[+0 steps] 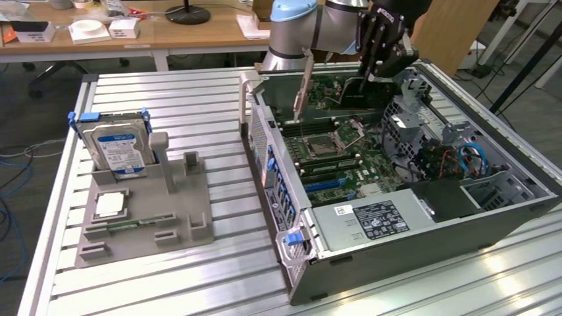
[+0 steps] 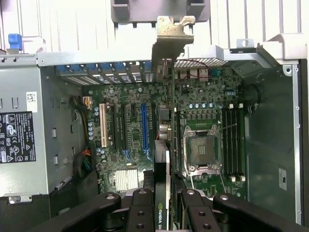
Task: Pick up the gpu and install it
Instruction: 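Insert the gpu into the slot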
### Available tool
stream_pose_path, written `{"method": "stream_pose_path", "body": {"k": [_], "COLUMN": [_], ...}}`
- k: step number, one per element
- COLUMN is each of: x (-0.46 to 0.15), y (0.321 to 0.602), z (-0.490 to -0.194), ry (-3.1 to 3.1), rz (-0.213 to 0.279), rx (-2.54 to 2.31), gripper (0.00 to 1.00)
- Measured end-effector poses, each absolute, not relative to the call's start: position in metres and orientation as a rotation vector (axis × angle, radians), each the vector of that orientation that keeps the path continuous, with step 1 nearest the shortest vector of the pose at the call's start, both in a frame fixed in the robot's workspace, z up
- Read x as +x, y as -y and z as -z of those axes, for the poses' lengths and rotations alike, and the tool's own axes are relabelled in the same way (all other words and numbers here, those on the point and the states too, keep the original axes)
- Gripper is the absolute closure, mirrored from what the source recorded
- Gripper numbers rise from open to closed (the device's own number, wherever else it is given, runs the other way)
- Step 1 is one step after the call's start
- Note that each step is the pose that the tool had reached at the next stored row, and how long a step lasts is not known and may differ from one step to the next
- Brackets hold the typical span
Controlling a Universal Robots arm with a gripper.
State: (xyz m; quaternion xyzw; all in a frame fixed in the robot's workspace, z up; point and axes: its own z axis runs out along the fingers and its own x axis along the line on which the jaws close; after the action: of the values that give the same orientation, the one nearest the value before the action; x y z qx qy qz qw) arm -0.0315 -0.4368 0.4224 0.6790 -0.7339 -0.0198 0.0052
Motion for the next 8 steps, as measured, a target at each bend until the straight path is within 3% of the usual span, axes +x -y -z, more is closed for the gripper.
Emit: {"method": "stream_pose_path", "body": {"k": [8], "x": [-0.0315], "y": [0.4368], "z": [-0.4224], "ry": [2.292], "rz": [0.062], "rx": [2.132], "gripper": [0.74]}}
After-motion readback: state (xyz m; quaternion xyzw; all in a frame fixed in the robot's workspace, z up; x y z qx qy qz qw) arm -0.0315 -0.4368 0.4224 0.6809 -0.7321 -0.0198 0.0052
